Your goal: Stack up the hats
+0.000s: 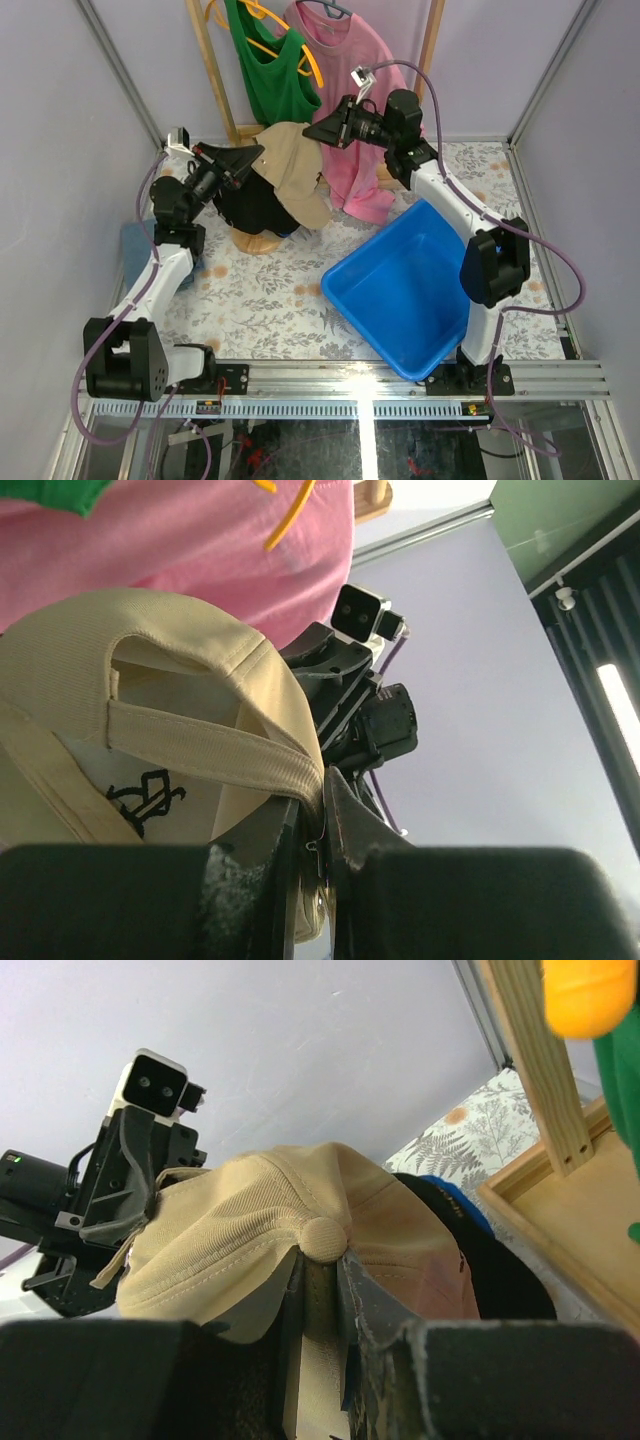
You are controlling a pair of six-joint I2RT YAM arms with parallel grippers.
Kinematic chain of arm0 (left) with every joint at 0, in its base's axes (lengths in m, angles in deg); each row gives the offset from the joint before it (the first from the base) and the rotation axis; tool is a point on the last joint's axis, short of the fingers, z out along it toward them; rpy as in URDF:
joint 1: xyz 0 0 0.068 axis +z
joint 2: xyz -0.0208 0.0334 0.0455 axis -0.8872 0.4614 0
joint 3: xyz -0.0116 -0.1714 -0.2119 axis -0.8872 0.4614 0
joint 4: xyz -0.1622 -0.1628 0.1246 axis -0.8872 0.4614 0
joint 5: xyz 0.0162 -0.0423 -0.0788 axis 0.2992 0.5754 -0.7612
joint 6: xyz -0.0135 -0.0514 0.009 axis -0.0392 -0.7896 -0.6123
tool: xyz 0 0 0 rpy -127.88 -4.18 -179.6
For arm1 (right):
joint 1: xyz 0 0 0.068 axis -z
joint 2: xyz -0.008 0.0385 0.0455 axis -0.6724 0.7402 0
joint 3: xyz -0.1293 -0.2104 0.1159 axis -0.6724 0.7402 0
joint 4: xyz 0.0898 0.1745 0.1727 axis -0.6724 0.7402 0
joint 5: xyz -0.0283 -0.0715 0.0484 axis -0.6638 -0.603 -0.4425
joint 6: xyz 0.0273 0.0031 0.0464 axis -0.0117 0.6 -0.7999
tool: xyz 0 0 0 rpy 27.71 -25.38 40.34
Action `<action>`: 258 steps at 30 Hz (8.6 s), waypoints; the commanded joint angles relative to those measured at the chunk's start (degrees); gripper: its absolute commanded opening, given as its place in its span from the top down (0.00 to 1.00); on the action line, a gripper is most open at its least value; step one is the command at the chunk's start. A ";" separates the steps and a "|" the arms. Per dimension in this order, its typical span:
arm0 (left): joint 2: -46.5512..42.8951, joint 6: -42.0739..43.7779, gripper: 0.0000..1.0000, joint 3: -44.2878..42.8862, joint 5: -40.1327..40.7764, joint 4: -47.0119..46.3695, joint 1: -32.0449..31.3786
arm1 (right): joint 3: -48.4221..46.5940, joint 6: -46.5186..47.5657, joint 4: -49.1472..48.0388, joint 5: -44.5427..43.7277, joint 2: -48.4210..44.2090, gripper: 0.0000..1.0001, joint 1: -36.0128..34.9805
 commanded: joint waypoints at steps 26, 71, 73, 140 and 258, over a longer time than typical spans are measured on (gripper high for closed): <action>-3.29 24.98 1.00 3.08 -2.31 8.25 7.40 | -20.75 5.94 3.90 -4.35 15.79 0.93 -2.12; -21.63 25.08 1.00 25.14 13.65 11.00 7.70 | -1.66 1.96 3.34 -10.69 3.34 0.42 -5.49; -21.64 25.02 1.00 25.50 13.91 11.11 7.70 | -3.44 2.02 4.89 -10.65 3.88 0.42 -5.63; -16.99 23.86 1.00 23.36 14.32 6.00 5.63 | -30.25 14.51 55.30 -31.38 8.00 0.35 -16.39; -12.13 46.93 1.00 -2.85 27.31 42.82 4.54 | -36.06 21.23 50.80 -31.19 8.47 0.80 -15.74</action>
